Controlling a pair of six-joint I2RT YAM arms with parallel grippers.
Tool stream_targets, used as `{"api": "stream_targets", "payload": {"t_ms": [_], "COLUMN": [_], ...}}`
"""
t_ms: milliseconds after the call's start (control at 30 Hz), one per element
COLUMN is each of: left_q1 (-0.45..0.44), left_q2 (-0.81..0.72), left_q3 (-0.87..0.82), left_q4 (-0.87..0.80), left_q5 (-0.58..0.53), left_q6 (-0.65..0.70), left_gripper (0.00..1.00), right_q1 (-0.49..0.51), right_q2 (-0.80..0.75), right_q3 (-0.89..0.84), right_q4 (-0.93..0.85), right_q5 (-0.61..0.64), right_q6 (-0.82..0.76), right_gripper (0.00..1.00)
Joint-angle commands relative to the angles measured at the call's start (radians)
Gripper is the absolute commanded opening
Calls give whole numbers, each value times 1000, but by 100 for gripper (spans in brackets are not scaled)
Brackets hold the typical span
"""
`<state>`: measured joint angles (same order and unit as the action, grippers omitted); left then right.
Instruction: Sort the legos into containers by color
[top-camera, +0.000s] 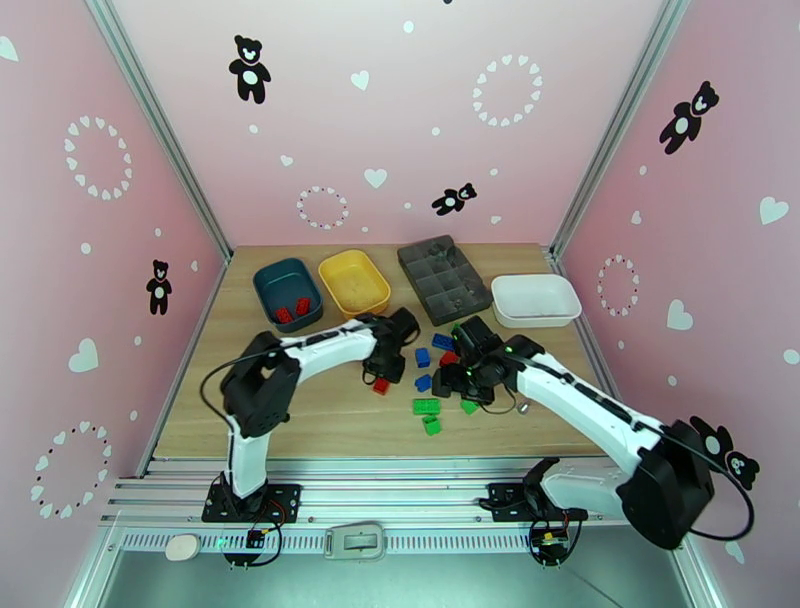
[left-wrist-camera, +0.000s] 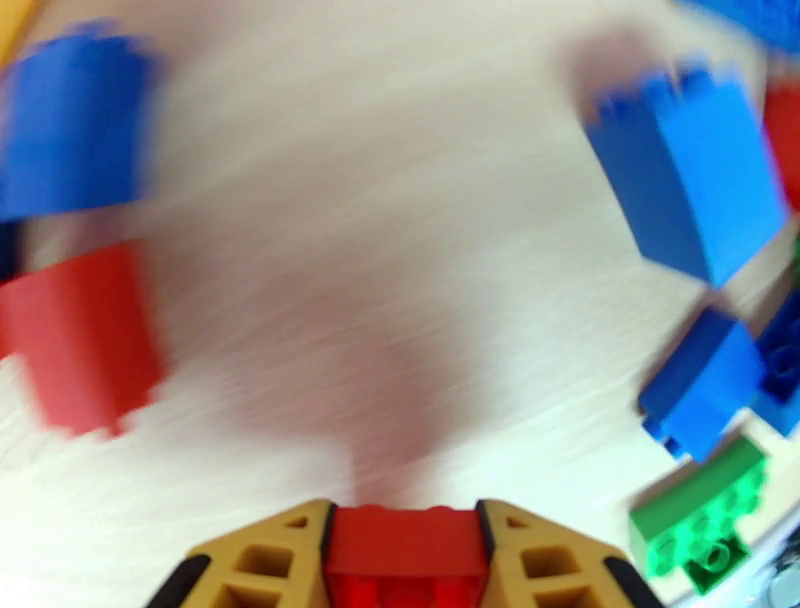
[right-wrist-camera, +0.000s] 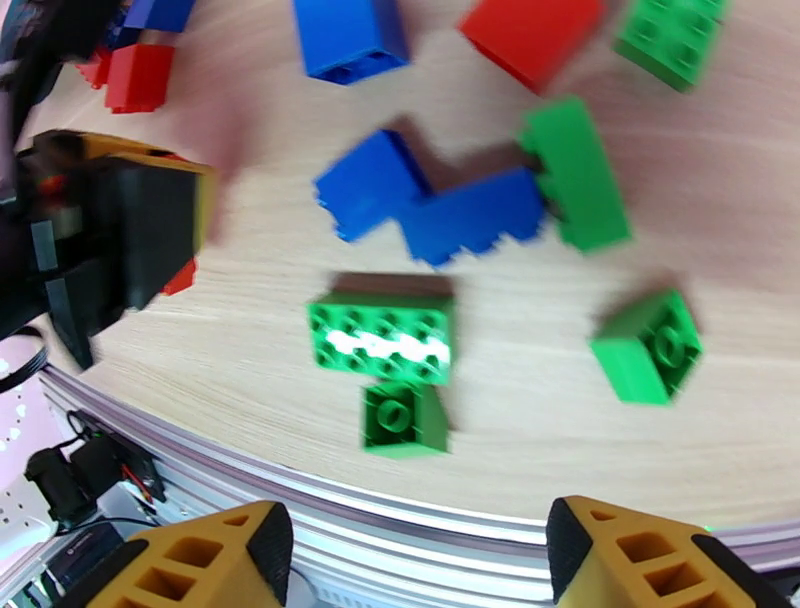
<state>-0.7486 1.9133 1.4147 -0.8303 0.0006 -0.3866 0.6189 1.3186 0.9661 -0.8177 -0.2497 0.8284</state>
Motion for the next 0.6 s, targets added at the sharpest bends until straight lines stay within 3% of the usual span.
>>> {"api": "stream_targets", "payload": {"t_ms": [0, 300, 567], "left_q1": [86, 420, 662], "left_q2": [-88, -195, -105], "left_q3": [-14, -2, 180], "left_q4": [35, -4, -95], "left_q5": [46, 78, 57], "left_q6": [-56, -120, -135], "left_gripper": [32, 33, 34], "right_q1": [34, 137, 153], "right_q2": [94, 441, 613], "right_q3": [98, 518, 729], "right_q4": [91, 33, -54], "right_q5": [-65, -96, -86], "right_q6": [0, -52, -98], "right_gripper": [70, 67, 66]}}
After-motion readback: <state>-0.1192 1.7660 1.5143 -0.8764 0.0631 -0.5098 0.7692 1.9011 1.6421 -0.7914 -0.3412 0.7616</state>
